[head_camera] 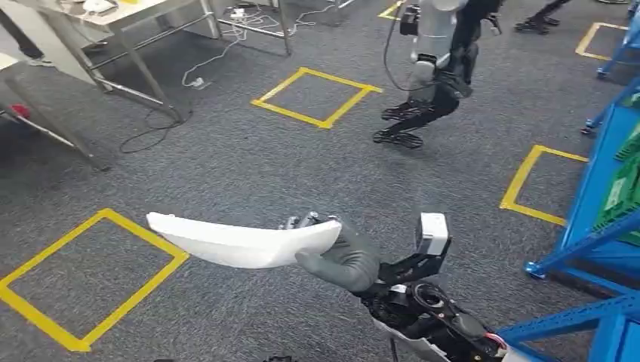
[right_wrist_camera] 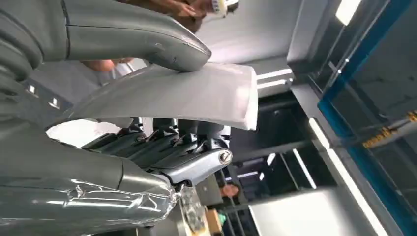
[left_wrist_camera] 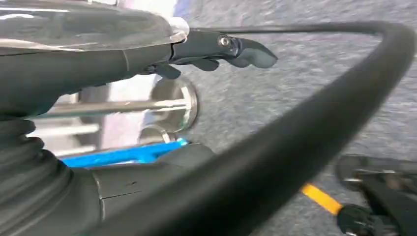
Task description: Take the parts from the cabinet and place them on the table.
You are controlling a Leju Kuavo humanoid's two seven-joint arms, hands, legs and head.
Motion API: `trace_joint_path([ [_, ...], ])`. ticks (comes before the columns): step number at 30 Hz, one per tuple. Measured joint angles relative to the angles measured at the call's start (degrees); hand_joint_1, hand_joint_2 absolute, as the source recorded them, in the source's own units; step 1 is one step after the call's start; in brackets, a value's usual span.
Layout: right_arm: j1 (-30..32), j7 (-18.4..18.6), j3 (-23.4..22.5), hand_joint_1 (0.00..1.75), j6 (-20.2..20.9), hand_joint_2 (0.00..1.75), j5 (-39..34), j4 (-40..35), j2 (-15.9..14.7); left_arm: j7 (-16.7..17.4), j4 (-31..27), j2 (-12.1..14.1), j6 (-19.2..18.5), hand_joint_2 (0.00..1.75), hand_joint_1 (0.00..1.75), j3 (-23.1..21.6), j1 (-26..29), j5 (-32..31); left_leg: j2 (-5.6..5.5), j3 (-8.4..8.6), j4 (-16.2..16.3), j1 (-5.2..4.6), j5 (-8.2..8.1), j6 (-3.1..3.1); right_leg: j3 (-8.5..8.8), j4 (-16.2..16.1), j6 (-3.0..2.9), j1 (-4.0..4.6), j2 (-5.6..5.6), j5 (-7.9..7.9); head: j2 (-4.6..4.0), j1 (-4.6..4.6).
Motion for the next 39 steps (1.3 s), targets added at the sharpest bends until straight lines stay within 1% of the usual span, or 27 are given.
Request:
trace_joint_path([
  [1, -0.1, 0.0, 0.0, 1.31, 0.0, 1.75, 0.0, 0.0, 0.0, 0.0, 0.0, 0.1, 0.0, 1.75, 0.0, 0.0, 0.0, 0.0, 0.9, 3.11, -5.8, -0.02, 2.43, 0.15, 0.21, 0.0, 0.17, 0.0, -0.64, -0.21, 0.0, -0.24],
  [2, -0.3, 0.0, 0.0, 1.31, 0.0, 1.75, 0.0, 0.0, 0.0, 0.0, 0.0, 0.0, 0.0, 1.75, 0.0, 0.0, -0.1, 0.0, 3.77, 6.06, -10.9, -0.23, 3.97, 0.41, 0.52, 0.0, 0.47, 0.22, -1.19, -0.42, 0.0, -0.59],
  [3, -0.4, 0.0, 0.0, 1.31, 0.0, 1.75, 0.0, 0.0, 0.0, 0.0, 0.0, 0.1, 0.0, 1.75, 0.0, 0.0, -0.3, 0.0, 4.54, 6.56, -12.2, -0.68, 3.7, 0.79, 0.48, 0.2, 0.91, 0.78, -1.69, -0.77, 0.0, -0.92],
  [5, -0.6, 0.0, 0.0, 1.31, 0.0, 1.75, 0.0, 0.0, 0.0, 0.0, 0.0, 0.0, 0.0, 1.75, 0.0, 0.0, -0.3, -0.2, 2.98, 6.25, -12.0, -0.8, 3.62, 1.67, 0.89, 0.1, 1.44, 0.69, -2.68, -1.09, 0.0, -0.15],
  [7, -0.7, 0.0, 0.1, 1.31, 0.0, 1.75, -0.1, 0.0, 0.1, 0.0, 0.0, 0.1, -0.1, 1.75, 0.0, 0.0, -0.1, -0.4, 1.62, 6.44, -12.3, -0.73, 3.7, 2.41, 1.54, -0.1, 2.06, 0.68, -3.84, -1.46, 0.0, -0.15],
  [9, -0.7, -0.1, 0.2, 1.31, 0.1, 1.75, -0.1, 0.1, 0.1, 0.0, 0.0, 0.0, -0.2, 1.75, 0.0, 0.0, 0.0, -0.5, 0.66, 6.92, -12.5, -0.18, 3.77, 3.07, -0.21, 4.0, 2.55, 0.19, 1.27, -4.42, 0.0, 0.39],
  [10, -0.7, -0.1, 0.2, 1.31, 0.1, 1.75, -0.1, 0.1, 0.1, -0.1, 0.0, 0.0, -0.2, 1.75, 0.0, 0.0, -0.1, -0.5, 0.1, 6.92, -12.5, -0.19, 3.77, 3.39, -2.47, 9.0, 2.59, 0.17, 2.71, -6.86, 0.0, 0.94],
  [12, -0.6, 0.0, 0.2, 1.31, 0.1, 1.75, -0.1, 0.4, 0.0, 0.0, 0.0, -0.1, -0.2, 1.75, 0.0, 0.0, -0.2, -0.5, -1.36, 6.9, -12.5, -0.33, 3.69, 3.5, -7.25, 18.7, 2.69, 0.16, 3.62, -10.4, 0.0, 1.55],
  [13, -0.5, 0.0, 0.2, 1.31, 0.1, 1.75, -0.1, 0.6, 0.0, -0.1, 0.0, -0.1, -0.2, 1.75, 0.0, 0.0, -0.2, -0.5, -2.16, 6.98, -12.5, -0.37, 3.67, 3.53, -8.4, 20.4, 2.68, 0.16, 3.68, -10.14, 0.0, 1.79],
  [14, -0.6, 0.0, 0.2, 1.31, 0.2, 1.75, -0.1, 0.7, 0.0, 0.0, 0.0, -0.1, -0.3, 1.75, 0.0, 0.0, -0.2, -0.5, -3.04, 7.1, -12.4, -0.38, 3.63, 3.55, -8.03, 19.0, 2.53, 0.16, 3.76, -8.43, 0.0, 1.9],
  [16, -0.6, 0.0, 0.2, 1.31, 0.2, 1.75, -0.2, 0.8, 0.0, 0.0, 0.0, -0.1, -0.3, 1.75, 0.0, 0.0, -0.2, -0.5, -4.79, 7.45, -12.4, -0.39, 3.51, 3.39, -4.55, 10.1, 2.05, 0.16, 4.57, -2.67, 0.0, 2.34],
  [17, -0.6, -0.1, 0.2, 1.31, 0.2, 1.75, -0.2, 0.8, 0.0, 0.1, 0.0, -0.2, -0.3, 1.75, 0.0, 0.0, -0.2, -0.5, -5.6, 7.52, -12.4, -0.34, 3.4, 3.22, -2.38, 4.4, 1.66, 0.16, 7.05, 0.42, 0.0, 2.62],
  [18, -0.6, -0.1, 0.2, 1.31, 0.3, 1.75, -0.2, 0.9, 0.0, 0.1, 0.0, -0.4, -0.4, 1.75, 0.0, 0.0, -0.3, -0.5, -6.19, 7.27, -12.1, -0.66, 3.35, 3.0, -1.59, 2.4, 1.28, 0.01, 9.65, 0.32, 0.0, 2.58],
  [20, -0.6, -0.1, 0.2, 1.31, 0.3, 1.75, -0.3, 0.9, 0.0, 0.1, 0.0, -0.4, -0.4, 1.75, 0.0, 0.0, -0.3, -0.5, -7.6, 6.5, -12.1, -0.17, 3.65, 2.33, -0.83, 1.2, 1.39, 0.15, 8.51, -0.15, 0.0, 2.65],
  [22, -0.7, -0.2, 0.2, 1.31, 0.3, 1.75, -0.4, 0.9, 0.1, 0.3, 0.0, -0.4, -0.4, 1.75, 0.0, 0.0, 0.2, -0.5, -9.06, 6.11, -12.2, -0.19, 4.08, 1.41, -0.57, 0.8, 0.87, -0.02, 7.28, 0.17, 0.0, 2.63],
  [23, -0.7, -0.2, 0.2, 1.31, 0.3, 1.75, -0.4, 0.9, 0.1, 0.4, 0.0, -0.4, -0.4, 1.75, 0.0, 0.0, 0.4, -0.5, -6.51, 6.0, -11.6, -0.19, 3.41, 1.26, -0.11, 0.2, 0.5, -0.37, 6.18, 0.51, 0.0, 2.54],
  [24, -0.7, -0.2, 0.2, 1.31, 0.3, 1.75, -0.4, 1.0, 0.1, 0.5, 0.0, -0.4, -0.4, 1.75, 0.0, 0.0, 0.3, -0.5, -2.75, 4.87, -9.2, -0.6, 1.81, 0.89, -0.01, 0.0, 0.19, -0.33, 5.48, 0.57, 0.0, 1.71],
  [25, -0.7, -0.3, 0.2, 1.31, 0.4, 1.75, -0.4, 0.9, 0.1, 0.5, 0.0, -0.4, -0.4, 1.75, 0.0, 0.0, 0.1, -0.6, -1.31, 2.65, -5.0, -0.46, -0.36, 0.58, -0.04, 0.0, 0.15, -0.25, 4.61, 0.53, 0.0, 1.09],
  [27, -0.6, -0.2, 0.2, 1.31, 0.4, 1.75, -0.4, 1.1, 0.1, 0.5, 0.0, -0.4, -0.4, 1.75, 0.0, 0.0, -0.2, -0.6, -0.6, -2.22, 4.2, -0.2, -3.9, 0.16, -0.08, 0.0, -0.01, -0.1, 2.76, 0.38, 0.0, 0.85],
  [28, -0.6, -0.3, 0.2, 1.31, 0.4, 1.75, -0.4, 1.3, 0.1, 0.5, 0.0, -0.4, -0.4, 1.75, 0.0, 0.0, -0.1, -0.6, -0.51, -3.68, 6.8, -0.08, -4.22, -0.02, -0.07, 0.0, 0.01, -0.09, 1.9, 0.3, 0.0, 0.53],
  [29, -0.6, -0.2, 0.3, 1.31, 0.4, 1.75, -0.4, 1.4, 0.1, 0.5, 0.0, -0.4, -0.4, 1.75, 0.0, 0.0, 0.0, -0.6, -0.44, -3.43, 6.1, 0.03, -2.99, -0.13, 0.04, 0.0, 0.05, -0.1, 1.05, 0.12, 0.0, 0.2],
  [31, -0.6, -0.3, 0.2, 1.31, 0.4, 1.75, -0.4, 1.4, 0.1, 0.5, 0.0, -0.4, -0.4, 1.75, 0.0, 0.0, 0.0, -0.5, 0.32, 1.17, -2.8, 0.07, 1.75, -0.03, 0.36, 0.0, 0.33, -0.12, -0.33, -0.18, 0.0, -0.22],
  [32, -0.6, -0.3, 0.3, 1.31, 0.4, 1.75, -0.4, 1.4, 0.2, 0.5, 0.0, -0.4, -0.4, 1.75, 0.0, 0.0, 0.0, -0.5, 1.61, 4.25, -8.4, 0.03, 3.93, 0.1, 0.67, 0.0, 0.5, -0.13, -1.0, -0.44, 0.0, -0.44],
  [33, -0.6, -0.3, 0.2, 1.31, 0.4, 1.75, -0.4, 1.4, 0.2, 0.5, 0.0, -0.4, -0.4, 1.75, 0.0, 0.0, -0.1, -0.5, 4.51, 6.08, -12.2, -0.33, 4.11, 0.5, 0.84, 0.1, 0.86, 0.31, -1.48, -0.71, 0.0, -0.81],
  [37, -0.7, -0.3, 0.3, 1.31, 0.4, 1.75, -0.4, 1.3, 0.3, 0.5, 0.0, -0.3, -0.3, 1.75, 0.0, 0.0, 0.0, -0.5, 1.74, 5.92, -11.9, -0.97, 3.94, 2.23, 1.75, -0.1, 2.09, 0.52, -3.39, -1.45, 0.0, -0.17],
  [38, -0.7, -0.3, 0.2, 1.31, 0.4, 1.75, -0.4, 1.3, 0.3, 0.5, 0.0, -0.3, -0.3, 1.75, 0.0, 0.0, 0.0, -0.5, 1.08, 6.34, -12.3, -0.17, 4.21, 2.76, 1.6, 0.2, 2.55, 0.18, -2.8, -1.99, 0.0, -0.15],
  [39, -0.8, -0.3, 0.3, 1.31, 0.4, 1.75, -0.4, 1.3, 0.3, 0.5, 0.0, -0.4, -0.3, 1.75, 0.0, 0.0, 0.1, -0.5, 0.68, 6.45, -12.4, -0.23, 4.12, 3.01, 0.97, 1.9, 2.72, 0.13, 0.11, -3.31, 0.0, 0.2],
])
